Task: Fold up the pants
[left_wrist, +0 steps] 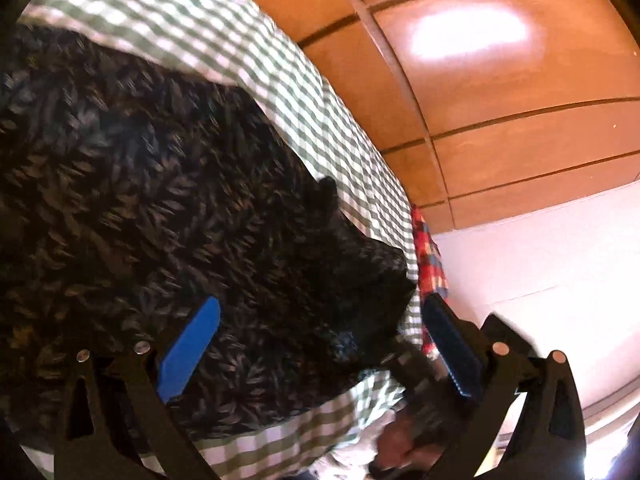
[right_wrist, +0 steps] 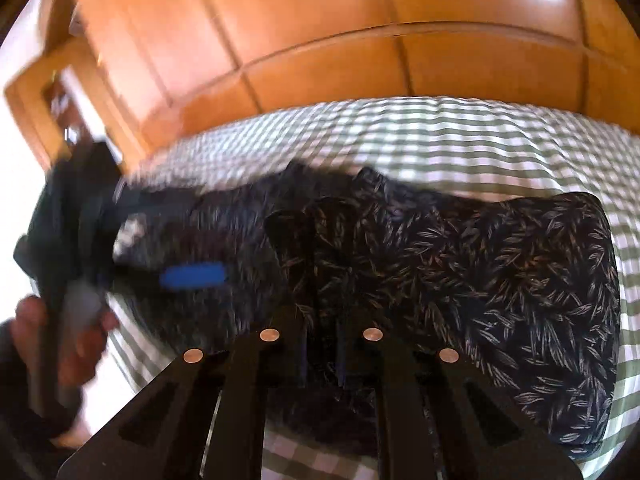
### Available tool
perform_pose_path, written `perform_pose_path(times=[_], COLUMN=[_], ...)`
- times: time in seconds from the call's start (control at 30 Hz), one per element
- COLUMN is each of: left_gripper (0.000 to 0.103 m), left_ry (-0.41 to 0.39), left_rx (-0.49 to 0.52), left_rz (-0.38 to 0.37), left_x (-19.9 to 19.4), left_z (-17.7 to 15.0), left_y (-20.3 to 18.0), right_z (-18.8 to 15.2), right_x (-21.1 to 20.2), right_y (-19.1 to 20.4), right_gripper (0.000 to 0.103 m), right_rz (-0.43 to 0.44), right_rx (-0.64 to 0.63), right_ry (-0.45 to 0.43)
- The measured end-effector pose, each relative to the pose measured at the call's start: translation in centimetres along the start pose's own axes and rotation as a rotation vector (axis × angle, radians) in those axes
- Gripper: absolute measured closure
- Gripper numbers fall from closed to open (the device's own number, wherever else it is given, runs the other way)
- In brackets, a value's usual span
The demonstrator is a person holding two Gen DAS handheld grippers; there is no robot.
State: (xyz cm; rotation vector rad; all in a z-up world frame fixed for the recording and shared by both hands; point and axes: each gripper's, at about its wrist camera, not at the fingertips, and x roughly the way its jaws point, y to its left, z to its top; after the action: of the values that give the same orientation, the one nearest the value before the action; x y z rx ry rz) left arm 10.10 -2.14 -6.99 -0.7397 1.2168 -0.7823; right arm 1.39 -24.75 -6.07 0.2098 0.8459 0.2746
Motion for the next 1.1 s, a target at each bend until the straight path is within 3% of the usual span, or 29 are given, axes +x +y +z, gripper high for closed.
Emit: perform_pose_path(times=[0.2, 0.37, 0.43, 0.47, 0.53, 0.6, 0.63, 0.7, 0.8, 0.93, 1.1], left_gripper=[0.002, 0.006, 0.032, 0.038, 0.062, 0.078, 0.080, 0.083, 0.084, 0.088, 0.088], left_ry=[0.092, 0.155, 0.189, 0.197, 0.195, 0.188, 0.180, 0.146, 0.083, 0.016, 0.034], left_rx=[-0.021, -0.025, -0.007, 0.002, 0.039, 0.083, 0.092, 0.124, 0.184, 0.240, 0.199], left_rz=[-0.038, -0.019, -0.048, -0.058, -0.040, -0.016, -0.013, -0.018, -0.043, -0.062, -0.018], left_x=[3.7, 6.6, 7.5, 7.9, 8.1, 7.7, 7.4, 6.0, 3.6, 1.1, 1.0], left_z=[0.6, 1.1, 1.2, 1.3, 1.5, 1.3, 1.4, 1.4, 1.3, 1.4, 2.0], left_y=[-0.8, -1.3, -1.9, -2.2, -2.6, -3.0, -3.1, -3.3, -4.3, -4.8, -3.3], right_z=[-1.7, -2.1, -2.1, -2.2, -1.8, -1.5, -1.5, -1.6, -2.3, -3.7, -4.3], right_x=[-0.6, -0.9, -0.4, -0.4, -1.1, -2.8, -3.9, -6.9, -10.9, -13.0, -10.9], right_y=[2.2, 3.7, 3.8, 3.7, 2.9, 1.5, 0.6, -2.0, -6.8, -12.0, -12.1], right_gripper=[0.094, 0.094, 0.093, 0.092, 0.089, 0.085, 0.081, 0.058, 0.056, 0.056, 0.056], right_rz=[-0.079, -0.104, -0.107, -0.103, -0.075, -0.050, -0.052, -0.076, -0.150, -0.265, -0.274], right_rx=[-0.159, -0.240, -0.260, -0.255, -0.206, -0.150, -0.123, -0.036, 0.122, 0.298, 0.326], right_ry=[-0.052, -0.094, -0.085, -0.079, -0.068, -0.068, -0.076, -0.105, -0.133, -0.134, -0.079])
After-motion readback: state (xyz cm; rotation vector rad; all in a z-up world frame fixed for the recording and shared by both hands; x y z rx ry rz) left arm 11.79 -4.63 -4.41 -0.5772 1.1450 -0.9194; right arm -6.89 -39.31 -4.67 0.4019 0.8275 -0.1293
